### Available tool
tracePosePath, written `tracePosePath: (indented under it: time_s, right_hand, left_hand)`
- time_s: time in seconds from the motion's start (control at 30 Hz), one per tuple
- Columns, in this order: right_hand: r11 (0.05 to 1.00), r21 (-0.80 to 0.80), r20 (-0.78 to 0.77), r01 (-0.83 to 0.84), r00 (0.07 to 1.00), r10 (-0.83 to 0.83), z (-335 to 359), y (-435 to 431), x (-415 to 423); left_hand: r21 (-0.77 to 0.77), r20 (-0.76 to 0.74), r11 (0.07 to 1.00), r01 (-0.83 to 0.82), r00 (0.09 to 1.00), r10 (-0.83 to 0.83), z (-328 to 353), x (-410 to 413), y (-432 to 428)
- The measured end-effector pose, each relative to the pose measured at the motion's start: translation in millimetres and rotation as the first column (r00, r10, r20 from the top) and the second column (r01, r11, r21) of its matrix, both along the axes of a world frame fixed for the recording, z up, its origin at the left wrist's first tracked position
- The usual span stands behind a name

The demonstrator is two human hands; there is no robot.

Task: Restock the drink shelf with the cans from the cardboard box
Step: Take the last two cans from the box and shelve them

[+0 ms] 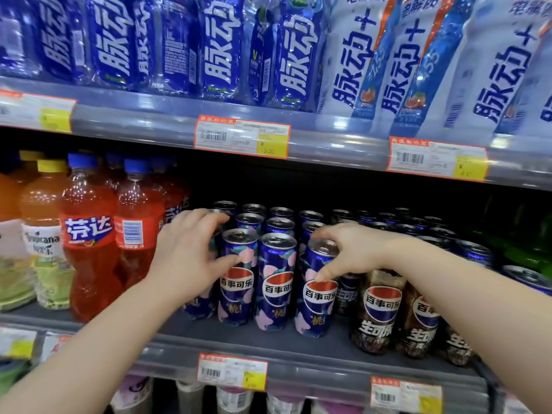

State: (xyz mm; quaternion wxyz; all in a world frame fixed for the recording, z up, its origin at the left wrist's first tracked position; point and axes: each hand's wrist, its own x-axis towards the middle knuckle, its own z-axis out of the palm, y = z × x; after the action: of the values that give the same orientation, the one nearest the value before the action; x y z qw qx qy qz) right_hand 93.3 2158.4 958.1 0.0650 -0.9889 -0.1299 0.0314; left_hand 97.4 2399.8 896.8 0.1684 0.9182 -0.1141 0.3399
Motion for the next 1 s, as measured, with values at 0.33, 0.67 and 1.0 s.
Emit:
tracePosePath:
  time_s: [0.33, 0.67, 1.0]
  right_hand:
    - [0.996, -0.071, -0.016, 0.045, 0.999, -0.047, 6, 13, -4]
    - [0.996, -0.041, 0.121, -0.077, 0.989, 0.081, -12, 63, 12]
    - [0.998, -0.058, 0.005, -0.009, 1.0, 0.009, 0, 57, 3]
  left_hand:
    - [0.176, -0.342, 0.98, 0.093, 0.939, -0.028, 13, 9, 12]
    - [0.232, -0.42, 0.968, 0.094, 0.907, 0.013, 22, 20, 19]
    - [0.17, -0.479, 0.977, 0.126, 0.877, -0.03, 30, 18, 23]
